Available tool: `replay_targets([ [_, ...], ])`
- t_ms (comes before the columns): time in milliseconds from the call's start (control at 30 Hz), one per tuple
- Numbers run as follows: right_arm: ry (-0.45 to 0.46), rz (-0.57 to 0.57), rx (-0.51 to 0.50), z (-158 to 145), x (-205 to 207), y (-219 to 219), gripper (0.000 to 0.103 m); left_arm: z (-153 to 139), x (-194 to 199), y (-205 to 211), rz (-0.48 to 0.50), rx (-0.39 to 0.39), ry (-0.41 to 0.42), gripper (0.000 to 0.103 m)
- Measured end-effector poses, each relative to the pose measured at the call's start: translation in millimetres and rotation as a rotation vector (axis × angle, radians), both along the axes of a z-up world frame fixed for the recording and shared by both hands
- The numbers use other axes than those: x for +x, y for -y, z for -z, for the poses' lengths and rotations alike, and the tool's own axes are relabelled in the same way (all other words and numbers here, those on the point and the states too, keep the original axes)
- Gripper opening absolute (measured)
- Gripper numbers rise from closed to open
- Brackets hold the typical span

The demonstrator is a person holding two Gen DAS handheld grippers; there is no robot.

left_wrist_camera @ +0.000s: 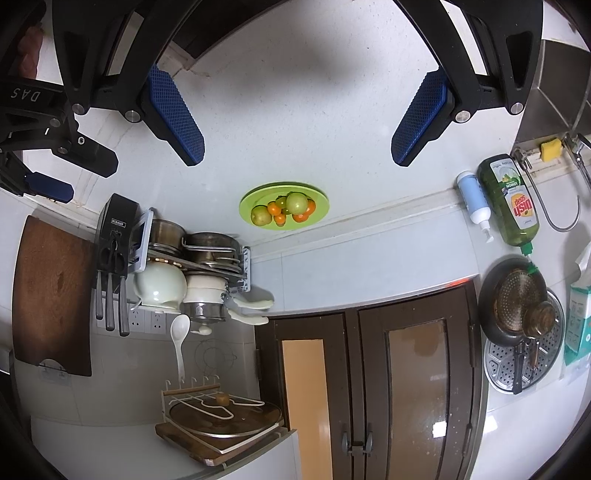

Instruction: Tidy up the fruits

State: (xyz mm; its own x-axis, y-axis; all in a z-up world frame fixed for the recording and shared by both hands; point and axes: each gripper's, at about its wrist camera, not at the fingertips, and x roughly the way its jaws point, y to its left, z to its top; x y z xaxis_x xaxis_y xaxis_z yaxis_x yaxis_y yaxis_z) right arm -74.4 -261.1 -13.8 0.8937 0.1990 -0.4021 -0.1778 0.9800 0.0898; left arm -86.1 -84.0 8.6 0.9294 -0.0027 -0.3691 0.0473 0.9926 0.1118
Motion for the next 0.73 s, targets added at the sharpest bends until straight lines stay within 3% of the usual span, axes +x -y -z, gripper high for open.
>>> replay_targets([
  [733, -0.003, 0.002, 0.002, 1, 6, 0, 0.091, 0, 9, 1, 0.004, 0.004, 0.010, 0.103],
])
